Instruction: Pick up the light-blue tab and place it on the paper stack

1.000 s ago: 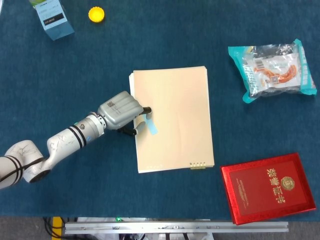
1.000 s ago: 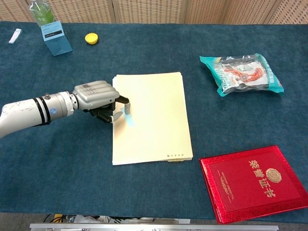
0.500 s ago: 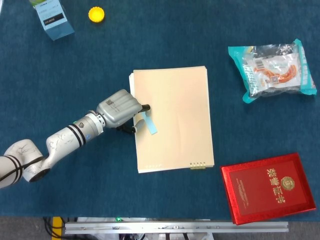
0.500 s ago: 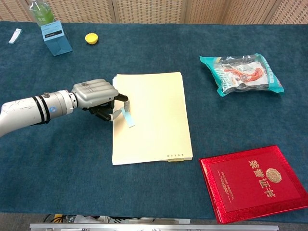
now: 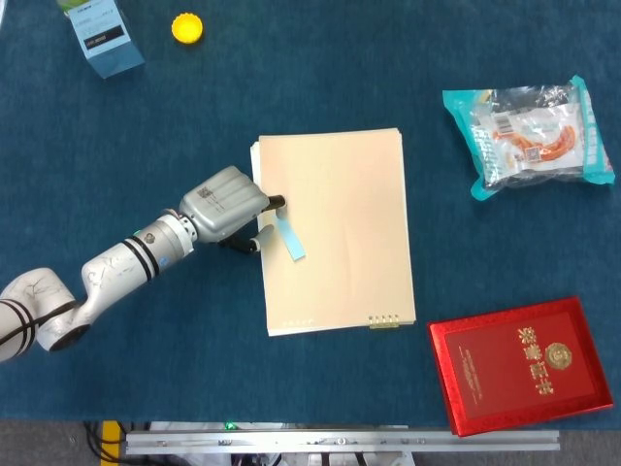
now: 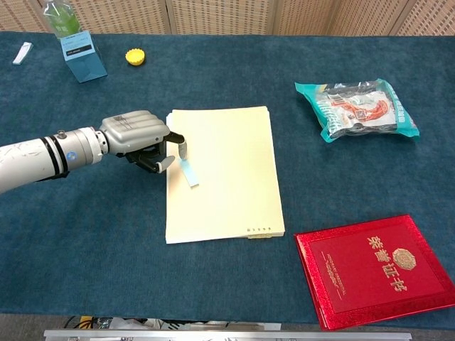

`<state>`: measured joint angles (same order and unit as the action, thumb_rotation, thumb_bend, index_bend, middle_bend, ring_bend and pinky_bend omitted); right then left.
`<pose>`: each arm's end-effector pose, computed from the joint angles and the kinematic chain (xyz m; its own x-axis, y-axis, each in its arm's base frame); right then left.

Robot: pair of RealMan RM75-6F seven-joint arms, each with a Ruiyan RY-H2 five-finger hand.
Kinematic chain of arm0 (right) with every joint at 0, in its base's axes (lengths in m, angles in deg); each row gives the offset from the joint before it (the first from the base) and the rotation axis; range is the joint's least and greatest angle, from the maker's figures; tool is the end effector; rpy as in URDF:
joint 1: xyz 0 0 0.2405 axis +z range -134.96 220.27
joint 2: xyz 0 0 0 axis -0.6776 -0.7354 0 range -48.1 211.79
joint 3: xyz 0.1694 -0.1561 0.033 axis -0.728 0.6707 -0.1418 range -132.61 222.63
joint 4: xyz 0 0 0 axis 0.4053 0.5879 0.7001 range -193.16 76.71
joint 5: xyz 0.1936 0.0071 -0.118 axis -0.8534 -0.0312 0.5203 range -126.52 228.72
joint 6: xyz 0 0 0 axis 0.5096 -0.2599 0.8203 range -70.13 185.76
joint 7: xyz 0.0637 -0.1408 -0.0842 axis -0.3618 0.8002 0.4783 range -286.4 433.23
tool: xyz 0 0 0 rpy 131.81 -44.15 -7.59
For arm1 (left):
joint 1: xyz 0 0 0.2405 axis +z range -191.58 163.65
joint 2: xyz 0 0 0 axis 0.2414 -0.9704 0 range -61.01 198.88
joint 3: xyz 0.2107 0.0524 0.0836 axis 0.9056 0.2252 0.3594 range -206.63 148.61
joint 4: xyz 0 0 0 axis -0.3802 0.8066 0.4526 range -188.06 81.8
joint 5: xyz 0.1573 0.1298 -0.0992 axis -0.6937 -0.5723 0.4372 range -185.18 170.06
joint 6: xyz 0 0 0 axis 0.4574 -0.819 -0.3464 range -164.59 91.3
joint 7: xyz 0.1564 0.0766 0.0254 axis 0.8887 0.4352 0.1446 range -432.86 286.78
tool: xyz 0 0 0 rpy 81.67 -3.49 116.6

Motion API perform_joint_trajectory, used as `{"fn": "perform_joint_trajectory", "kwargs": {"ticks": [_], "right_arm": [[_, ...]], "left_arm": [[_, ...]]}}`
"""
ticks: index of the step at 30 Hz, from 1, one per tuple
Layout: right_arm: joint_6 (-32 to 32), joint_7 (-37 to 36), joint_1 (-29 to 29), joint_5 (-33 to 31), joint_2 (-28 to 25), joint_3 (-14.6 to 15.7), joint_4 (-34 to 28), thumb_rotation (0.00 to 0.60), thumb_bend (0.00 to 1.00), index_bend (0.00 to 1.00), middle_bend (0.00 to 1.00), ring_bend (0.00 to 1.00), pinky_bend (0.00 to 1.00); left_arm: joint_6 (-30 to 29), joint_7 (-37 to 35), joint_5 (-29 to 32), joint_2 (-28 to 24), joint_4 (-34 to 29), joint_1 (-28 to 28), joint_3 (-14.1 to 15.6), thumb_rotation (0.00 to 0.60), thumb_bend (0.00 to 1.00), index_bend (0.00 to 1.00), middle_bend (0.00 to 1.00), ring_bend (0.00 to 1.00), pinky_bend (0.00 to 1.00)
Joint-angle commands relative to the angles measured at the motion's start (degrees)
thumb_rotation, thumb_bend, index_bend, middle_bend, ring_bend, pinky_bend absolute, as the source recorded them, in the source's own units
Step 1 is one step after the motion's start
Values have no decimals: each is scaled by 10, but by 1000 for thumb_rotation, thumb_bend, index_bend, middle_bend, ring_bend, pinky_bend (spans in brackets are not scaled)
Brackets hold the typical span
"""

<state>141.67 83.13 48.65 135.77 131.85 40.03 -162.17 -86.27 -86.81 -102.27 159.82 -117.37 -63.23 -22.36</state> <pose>-0.2685 -0.2238 0.1888 0.5774 0.0261 0.8161 -0.8159 -0.0185 0.5779 -0.1655 0.3402 -0.0902 0.6461 0.3666 0.6694 0.6631 -0.7038 -0.2547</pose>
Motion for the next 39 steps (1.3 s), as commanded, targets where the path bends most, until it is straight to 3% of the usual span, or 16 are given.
{"fn": "perform_joint_trajectory", "kwargs": {"ticks": [1,18,23,28,32,36,38,39], "right_arm": [[0,0,0,0,0,0,0,600,126,164,380,386,463],[9,-4,-5,6,-4,1,-3,600,126,164,380,386,463],[2,-11,-3,1,-7,0,0,600,125,164,380,386,463],[-10,-23,3,-10,-7,-3,9,600,126,164,380,386,463],[-25,-31,8,-22,-4,-5,22,600,126,164,380,389,463],[-37,-34,13,-28,3,-5,36,600,126,164,380,379,462],[-41,-35,15,-26,9,-3,44,600,127,164,380,375,461],[-43,-36,16,-24,12,-1,47,600,127,164,380,375,461]], "left_arm": [[3,2,1,0,2,1,2,357,558,340,921,922,778],[-14,6,5,-5,-6,12,-3,349,558,331,913,914,778],[-61,7,30,-30,-28,40,-24,335,549,254,800,759,765],[-104,27,84,-71,-62,83,-53,334,529,221,657,584,636],[-135,52,137,-107,-94,124,-71,252,450,219,546,509,543],[-178,65,172,-141,-122,171,-80,208,430,219,499,479,485],[-203,73,181,-159,-133,196,-79,245,430,219,476,454,463],[-214,78,185,-165,-136,207,-78,302,429,219,466,441,452]]}}
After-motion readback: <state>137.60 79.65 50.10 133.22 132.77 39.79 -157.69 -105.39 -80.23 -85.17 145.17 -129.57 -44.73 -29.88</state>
